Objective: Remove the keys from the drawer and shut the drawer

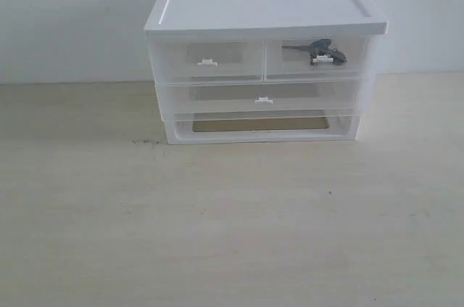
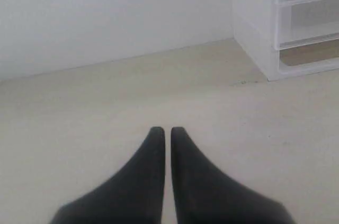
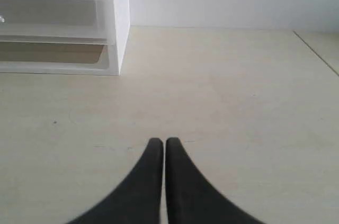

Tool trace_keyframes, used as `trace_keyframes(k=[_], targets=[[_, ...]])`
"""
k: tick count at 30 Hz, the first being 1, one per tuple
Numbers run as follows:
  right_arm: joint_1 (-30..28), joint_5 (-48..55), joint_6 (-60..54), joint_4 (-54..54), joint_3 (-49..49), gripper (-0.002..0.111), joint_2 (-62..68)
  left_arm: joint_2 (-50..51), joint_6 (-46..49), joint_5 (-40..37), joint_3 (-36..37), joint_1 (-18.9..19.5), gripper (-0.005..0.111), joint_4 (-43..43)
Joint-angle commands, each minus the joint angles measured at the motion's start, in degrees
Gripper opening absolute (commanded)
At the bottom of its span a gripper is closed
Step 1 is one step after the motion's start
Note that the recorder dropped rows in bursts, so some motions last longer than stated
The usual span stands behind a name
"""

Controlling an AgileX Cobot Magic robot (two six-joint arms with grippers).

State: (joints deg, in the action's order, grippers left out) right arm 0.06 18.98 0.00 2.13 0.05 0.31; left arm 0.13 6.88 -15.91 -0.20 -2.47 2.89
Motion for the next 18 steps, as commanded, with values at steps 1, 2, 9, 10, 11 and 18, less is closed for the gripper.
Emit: trace_keyframes(k=[1,2,9,10,11,18], targets=[[-0.1,-0.8,0.0,-0.1,0.0,0.000,-0.3,-0.1,3.3,4.9,0.2,0.0,0.004,1.2],[-0.1,-1.4,0.0,-0.1,0.0,0.000,-0.3,-0.1,3.3,6.9,0.2,0.0,0.004,1.1],[-0.1,-18.2,0.0,-0.1,0.0,0.000,-0.3,-0.1,3.0,23.6,0.2,0.0,0.004,0.9],[-0.1,-22.4,0.0,-0.1,0.0,0.000,-0.3,-0.1,3.0,26.7,0.2,0.0,0.004,0.9],[-0.1,-25.2,0.0,-0.1,0.0,0.000,-0.3,-0.1,3.0,28.6,0.2,0.0,0.004,0.9],[-0.1,-42.1,0.0,-0.1,0.0,0.000,-0.3,-0.1,-11.1,38.4,0.2,0.0,0.004,1.1]])
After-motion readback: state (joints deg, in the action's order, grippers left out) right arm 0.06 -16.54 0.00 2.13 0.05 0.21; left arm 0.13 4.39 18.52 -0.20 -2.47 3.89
